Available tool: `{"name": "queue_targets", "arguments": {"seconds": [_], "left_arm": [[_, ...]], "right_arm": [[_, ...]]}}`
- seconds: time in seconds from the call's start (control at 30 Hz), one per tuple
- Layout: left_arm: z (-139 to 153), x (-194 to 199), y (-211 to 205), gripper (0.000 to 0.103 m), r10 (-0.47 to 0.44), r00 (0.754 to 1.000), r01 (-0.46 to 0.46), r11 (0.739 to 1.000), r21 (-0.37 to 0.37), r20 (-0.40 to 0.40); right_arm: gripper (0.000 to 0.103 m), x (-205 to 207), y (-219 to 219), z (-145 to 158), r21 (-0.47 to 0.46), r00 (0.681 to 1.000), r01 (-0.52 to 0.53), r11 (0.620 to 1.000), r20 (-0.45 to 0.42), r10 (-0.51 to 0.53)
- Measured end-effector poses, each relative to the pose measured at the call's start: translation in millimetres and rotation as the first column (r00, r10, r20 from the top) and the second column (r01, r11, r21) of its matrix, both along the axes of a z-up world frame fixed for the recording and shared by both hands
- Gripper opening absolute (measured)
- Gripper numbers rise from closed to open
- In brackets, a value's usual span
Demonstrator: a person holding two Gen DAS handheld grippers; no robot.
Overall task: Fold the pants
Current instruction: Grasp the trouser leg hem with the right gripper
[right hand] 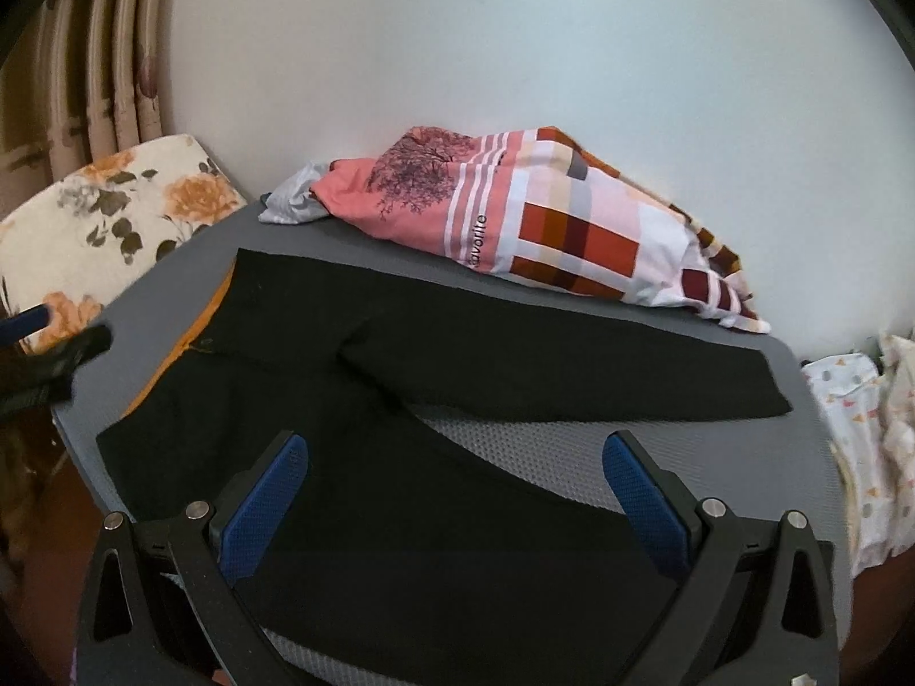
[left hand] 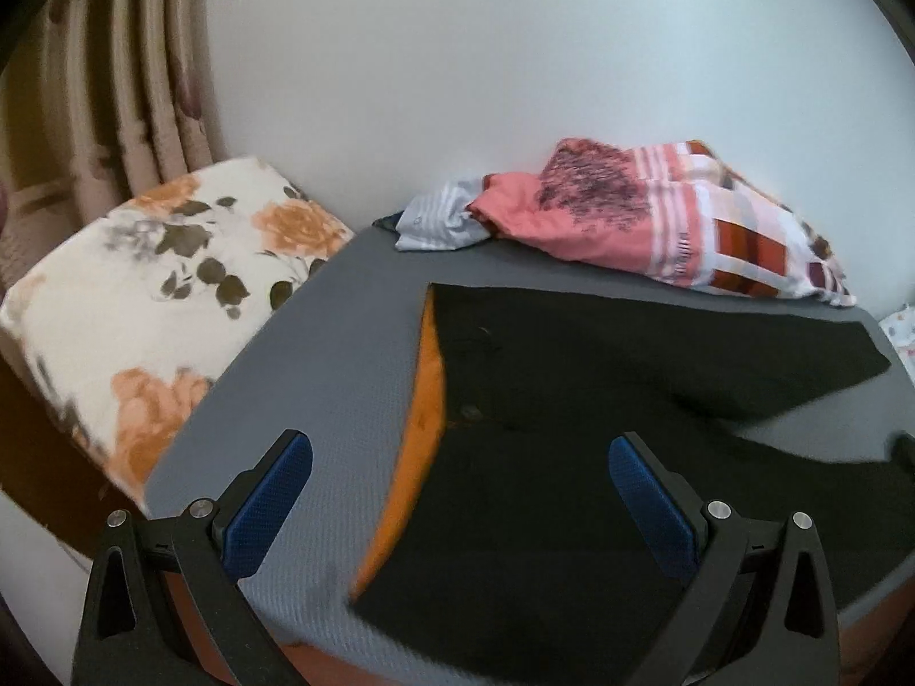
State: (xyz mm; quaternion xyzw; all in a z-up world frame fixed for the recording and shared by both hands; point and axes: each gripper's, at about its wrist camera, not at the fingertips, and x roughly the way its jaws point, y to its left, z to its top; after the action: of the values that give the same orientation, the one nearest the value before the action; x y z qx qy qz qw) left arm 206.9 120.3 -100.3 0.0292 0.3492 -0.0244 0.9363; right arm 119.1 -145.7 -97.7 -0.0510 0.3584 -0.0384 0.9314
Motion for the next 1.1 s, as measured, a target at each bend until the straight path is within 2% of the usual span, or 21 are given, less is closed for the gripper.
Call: {"name": "queue_targets", "arguments": {"seconds": [0.1, 0.17, 0.27, 0.37, 0.4, 0.5, 0.6, 0.7, 0.73, 0.77, 0.8, 0.83, 0.93, 1.0, 1.03, 1.1], "left_arm": [[-12.8, 51.9, 15.7, 0.103, -0.037, 0.999, 0.037, 0.999, 0.009, -0.025], [-23.2, 87.0, 27.4, 0.103, -0.062, 0.997, 0.061, 0.998, -0.026, -0.038], [-42.5, 147.5, 47.2, 0.103, -0.100, 0.992, 0.089, 0.987, -0.135, -0.078], [-62.5, 201.4, 57.7, 0.101, -0.138, 0.984, 0.120, 0.981, -0.152, -0.110], [-69.1, 215.9, 57.9, 0.099, -0.151, 0.981, 0.134, 0.982, -0.136, -0.124], [-89.7, 256.7, 51.7, 0.078, -0.240, 0.957, 0.228, 0.970, -0.085, -0.165], [-106.5, 279.7, 48.6, 0.077, -0.316, 0.924, 0.294, 0.947, -0.126, -0.214], [-120.1, 298.3, 48.4, 0.073, -0.332, 0.914, 0.302, 0.941, -0.155, -0.232], [-123.1, 302.8, 47.7, 0.066, -0.339, 0.911, 0.306, 0.937, -0.166, -0.236], [-125.9, 306.6, 47.2, 0.061, -0.391, 0.889, 0.341, 0.913, -0.226, -0.238], [-128.1, 309.0, 46.4, 0.048, -0.435, 0.868, 0.366, 0.886, -0.286, -0.239], [-132.3, 312.3, 43.4, 0.035, -0.444, 0.857, 0.359, 0.879, -0.314, -0.262], [-131.0, 311.3, 35.4, 0.023, -0.417, 0.868, 0.342, 0.896, -0.283, -0.271], [-125.6, 307.9, 29.7, 0.016, -0.384, 0.884, 0.320, 0.913, -0.252, -0.267], [-118.7, 300.5, 24.4, 0.015, -0.374, 0.895, 0.327, 0.921, -0.212, -0.243], [-104.4, 285.5, 20.6, 0.012, -0.364, 0.910, 0.327, 0.924, -0.199, -0.198]], "right_arm": [[0.102, 9.5, -3.1, -5.9, 0.007, 1.000, -0.020, 1.000, 0.008, 0.020], [0.102, 14.2, -2.7, -7.9, 0.009, 0.999, -0.044, 0.999, 0.030, 0.044], [0.101, 26.4, -1.1, -13.3, 0.007, 0.997, -0.070, 0.998, 0.038, 0.070], [0.101, 38.8, 1.5, -24.7, -0.007, 0.997, -0.079, 0.997, 0.021, 0.079], [0.101, 42.8, 1.8, -29.3, -0.010, 0.997, -0.078, 0.997, 0.013, 0.078], [0.101, 54.1, 0.2, -44.6, -0.003, 0.997, -0.074, 0.997, -0.027, 0.074], [0.101, 62.9, -1.8, -60.2, 0.007, 0.995, -0.065, 0.998, -0.069, 0.066], [0.101, 71.2, -5.8, -73.6, 0.030, 0.992, -0.051, 0.998, -0.112, 0.054], [0.101, 72.6, -6.7, -75.9, 0.038, 0.991, -0.050, 0.998, -0.120, 0.054], [0.101, 74.5, -7.6, -78.2, 0.041, 0.990, -0.046, 0.998, -0.129, 0.051], [0.101, 77.2, -8.7, -80.1, 0.036, 0.990, -0.042, 0.998, -0.135, 0.047], [0.101, 78.7, -8.9, -81.4, 0.032, 0.989, -0.041, 0.999, -0.139, 0.045], [0.101, 81.3, -10.1, -84.0, 0.036, 0.989, -0.032, 0.999, -0.142, 0.037], [0.101, 83.2, -13.0, -85.4, 0.056, 0.988, -0.027, 0.998, -0.147, 0.035], [0.101, 84.2, -14.4, -85.7, 0.069, 0.988, -0.024, 0.997, -0.151, 0.034], [0.101, 89.3, -21.3, -84.4, 0.113, 0.986, -0.018, 0.993, -0.162, 0.036]]}}
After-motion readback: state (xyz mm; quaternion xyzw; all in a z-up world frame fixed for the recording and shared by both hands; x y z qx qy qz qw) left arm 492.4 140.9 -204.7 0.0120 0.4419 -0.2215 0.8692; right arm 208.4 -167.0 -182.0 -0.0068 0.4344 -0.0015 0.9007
